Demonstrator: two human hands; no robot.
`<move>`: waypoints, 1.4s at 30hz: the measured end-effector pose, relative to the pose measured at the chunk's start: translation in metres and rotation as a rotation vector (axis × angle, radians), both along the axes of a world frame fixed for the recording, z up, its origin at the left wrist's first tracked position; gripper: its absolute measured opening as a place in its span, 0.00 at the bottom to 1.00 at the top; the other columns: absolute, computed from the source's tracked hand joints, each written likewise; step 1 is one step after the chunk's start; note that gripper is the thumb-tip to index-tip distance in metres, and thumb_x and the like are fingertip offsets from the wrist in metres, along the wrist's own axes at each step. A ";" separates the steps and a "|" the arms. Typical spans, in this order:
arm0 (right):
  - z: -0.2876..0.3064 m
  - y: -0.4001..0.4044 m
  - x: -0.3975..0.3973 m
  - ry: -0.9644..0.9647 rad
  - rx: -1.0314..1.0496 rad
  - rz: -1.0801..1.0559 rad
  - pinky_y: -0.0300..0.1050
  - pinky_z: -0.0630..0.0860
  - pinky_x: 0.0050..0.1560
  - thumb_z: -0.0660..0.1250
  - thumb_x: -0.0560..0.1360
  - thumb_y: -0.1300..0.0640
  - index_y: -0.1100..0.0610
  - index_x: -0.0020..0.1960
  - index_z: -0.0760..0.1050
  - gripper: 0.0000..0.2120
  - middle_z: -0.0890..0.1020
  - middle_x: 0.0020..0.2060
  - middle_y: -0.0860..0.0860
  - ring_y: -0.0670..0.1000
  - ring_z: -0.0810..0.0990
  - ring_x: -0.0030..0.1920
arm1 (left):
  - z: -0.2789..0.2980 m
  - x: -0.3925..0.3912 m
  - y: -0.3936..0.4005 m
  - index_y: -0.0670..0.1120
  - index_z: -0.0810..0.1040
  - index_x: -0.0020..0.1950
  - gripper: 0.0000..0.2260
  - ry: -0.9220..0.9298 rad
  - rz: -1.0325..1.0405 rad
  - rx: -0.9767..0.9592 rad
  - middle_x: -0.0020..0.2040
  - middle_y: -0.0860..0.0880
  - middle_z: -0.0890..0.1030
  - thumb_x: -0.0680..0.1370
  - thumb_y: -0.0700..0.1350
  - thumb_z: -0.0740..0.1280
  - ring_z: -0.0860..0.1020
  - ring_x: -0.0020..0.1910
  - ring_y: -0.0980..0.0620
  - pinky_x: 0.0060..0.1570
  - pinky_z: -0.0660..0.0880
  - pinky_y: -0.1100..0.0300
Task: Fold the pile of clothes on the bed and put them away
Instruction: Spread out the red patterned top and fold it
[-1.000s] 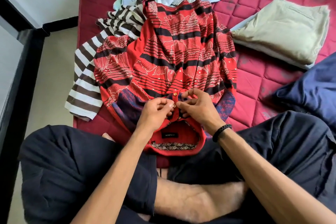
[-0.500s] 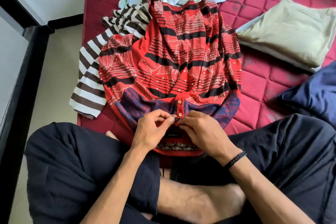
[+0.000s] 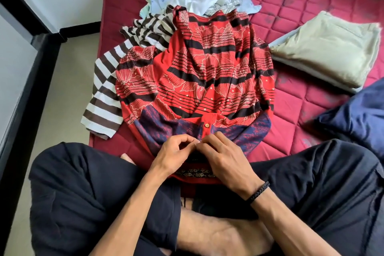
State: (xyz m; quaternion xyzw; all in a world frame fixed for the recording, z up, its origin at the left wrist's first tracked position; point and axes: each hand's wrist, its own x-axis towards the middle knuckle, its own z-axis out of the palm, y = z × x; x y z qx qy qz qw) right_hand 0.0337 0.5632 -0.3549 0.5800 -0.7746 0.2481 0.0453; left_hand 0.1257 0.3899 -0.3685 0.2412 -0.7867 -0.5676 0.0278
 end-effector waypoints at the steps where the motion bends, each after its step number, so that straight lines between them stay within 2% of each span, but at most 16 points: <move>1: 0.001 0.000 0.000 -0.010 -0.008 0.003 0.51 0.76 0.46 0.61 0.84 0.56 0.58 0.61 0.79 0.11 0.78 0.50 0.52 0.56 0.75 0.48 | -0.001 0.000 -0.001 0.49 0.87 0.49 0.04 0.018 0.008 0.058 0.47 0.54 0.88 0.80 0.45 0.72 0.83 0.48 0.60 0.54 0.77 0.65; 5: 0.001 0.001 0.001 -0.079 -0.064 -0.020 0.51 0.77 0.46 0.65 0.82 0.59 0.56 0.62 0.79 0.10 0.77 0.54 0.52 0.56 0.75 0.51 | -0.001 -0.002 -0.001 0.46 0.86 0.49 0.06 0.020 0.041 0.283 0.44 0.51 0.87 0.81 0.39 0.69 0.82 0.45 0.58 0.51 0.77 0.65; 9: -0.002 0.002 -0.002 -0.260 -0.103 -0.051 0.50 0.78 0.54 0.66 0.82 0.58 0.52 0.56 0.81 0.06 0.74 0.60 0.51 0.53 0.77 0.57 | -0.003 0.001 -0.005 0.44 0.86 0.53 0.07 0.004 0.021 0.400 0.50 0.44 0.87 0.82 0.40 0.68 0.83 0.50 0.53 0.58 0.78 0.58; 12: -0.008 0.001 -0.004 -0.386 -0.135 -0.079 0.48 0.78 0.57 0.69 0.80 0.61 0.54 0.53 0.84 0.06 0.75 0.59 0.49 0.49 0.79 0.57 | -0.003 0.001 -0.003 0.42 0.86 0.55 0.07 -0.009 0.057 0.446 0.54 0.42 0.87 0.82 0.40 0.68 0.82 0.53 0.52 0.61 0.77 0.59; 15: -0.009 0.000 -0.006 -0.369 -0.144 -0.119 0.48 0.77 0.57 0.71 0.79 0.63 0.55 0.53 0.83 0.06 0.74 0.56 0.49 0.50 0.77 0.56 | -0.003 -0.001 -0.003 0.39 0.84 0.56 0.07 -0.005 0.142 0.499 0.55 0.40 0.86 0.82 0.39 0.68 0.81 0.53 0.52 0.61 0.76 0.61; 19: -0.006 -0.001 -0.004 -0.266 -0.134 -0.096 0.53 0.77 0.55 0.69 0.80 0.62 0.58 0.53 0.79 0.03 0.74 0.55 0.50 0.54 0.76 0.54 | -0.006 -0.001 -0.004 0.36 0.83 0.57 0.11 -0.010 0.155 0.545 0.58 0.36 0.84 0.81 0.43 0.70 0.80 0.54 0.49 0.67 0.74 0.52; 21: -0.006 -0.002 -0.002 -0.214 -0.123 -0.054 0.55 0.77 0.53 0.66 0.81 0.60 0.57 0.54 0.78 0.03 0.75 0.54 0.50 0.56 0.77 0.53 | -0.005 -0.001 -0.002 0.36 0.84 0.55 0.12 -0.020 0.141 0.551 0.54 0.39 0.85 0.81 0.45 0.70 0.80 0.52 0.49 0.65 0.73 0.51; 24: -0.007 -0.002 -0.001 -0.123 -0.100 -0.016 0.58 0.77 0.50 0.64 0.84 0.57 0.56 0.55 0.77 0.04 0.77 0.53 0.50 0.58 0.77 0.49 | -0.004 -0.003 0.001 0.46 0.87 0.48 0.06 -0.015 0.126 0.515 0.49 0.43 0.86 0.80 0.47 0.72 0.80 0.50 0.51 0.62 0.75 0.51; 26: -0.006 -0.001 -0.001 -0.080 -0.093 0.001 0.57 0.77 0.49 0.64 0.84 0.57 0.56 0.56 0.78 0.05 0.78 0.53 0.50 0.57 0.77 0.49 | -0.005 -0.003 0.002 0.50 0.87 0.43 0.06 0.012 0.101 0.435 0.45 0.46 0.86 0.78 0.51 0.74 0.80 0.47 0.53 0.57 0.76 0.53; 29: -0.007 0.000 -0.002 -0.050 -0.069 0.021 0.57 0.77 0.49 0.66 0.84 0.58 0.56 0.58 0.78 0.05 0.79 0.55 0.51 0.57 0.76 0.50 | -0.009 -0.002 0.002 0.53 0.86 0.42 0.10 -0.002 0.076 0.274 0.41 0.51 0.86 0.74 0.59 0.75 0.80 0.42 0.56 0.50 0.76 0.55; 32: -0.007 0.000 -0.001 -0.027 -0.036 0.042 0.56 0.77 0.50 0.67 0.83 0.59 0.56 0.59 0.78 0.05 0.78 0.55 0.50 0.57 0.76 0.50 | -0.010 -0.003 0.001 0.53 0.87 0.42 0.05 0.010 0.083 0.254 0.40 0.51 0.86 0.76 0.51 0.76 0.79 0.40 0.56 0.48 0.76 0.56; 36: -0.005 0.001 0.000 -0.003 0.002 0.075 0.55 0.75 0.51 0.65 0.84 0.58 0.57 0.59 0.78 0.06 0.77 0.55 0.50 0.56 0.74 0.51 | -0.005 -0.002 -0.002 0.53 0.87 0.42 0.07 -0.006 0.006 0.263 0.41 0.49 0.86 0.79 0.46 0.74 0.79 0.43 0.56 0.49 0.75 0.57; 39: -0.004 0.001 0.002 -0.075 0.002 0.045 0.52 0.76 0.53 0.66 0.83 0.59 0.57 0.59 0.79 0.06 0.76 0.58 0.51 0.56 0.74 0.54 | -0.004 0.000 -0.004 0.51 0.88 0.46 0.05 -0.040 -0.038 0.262 0.44 0.51 0.87 0.80 0.47 0.73 0.81 0.45 0.58 0.52 0.76 0.59; 42: -0.007 -0.001 0.001 -0.294 -0.045 -0.031 0.48 0.78 0.54 0.66 0.82 0.59 0.55 0.57 0.80 0.06 0.75 0.58 0.49 0.51 0.78 0.55 | -0.005 0.001 -0.006 0.51 0.87 0.47 0.06 -0.034 -0.043 0.296 0.46 0.50 0.87 0.78 0.51 0.72 0.81 0.47 0.57 0.55 0.77 0.57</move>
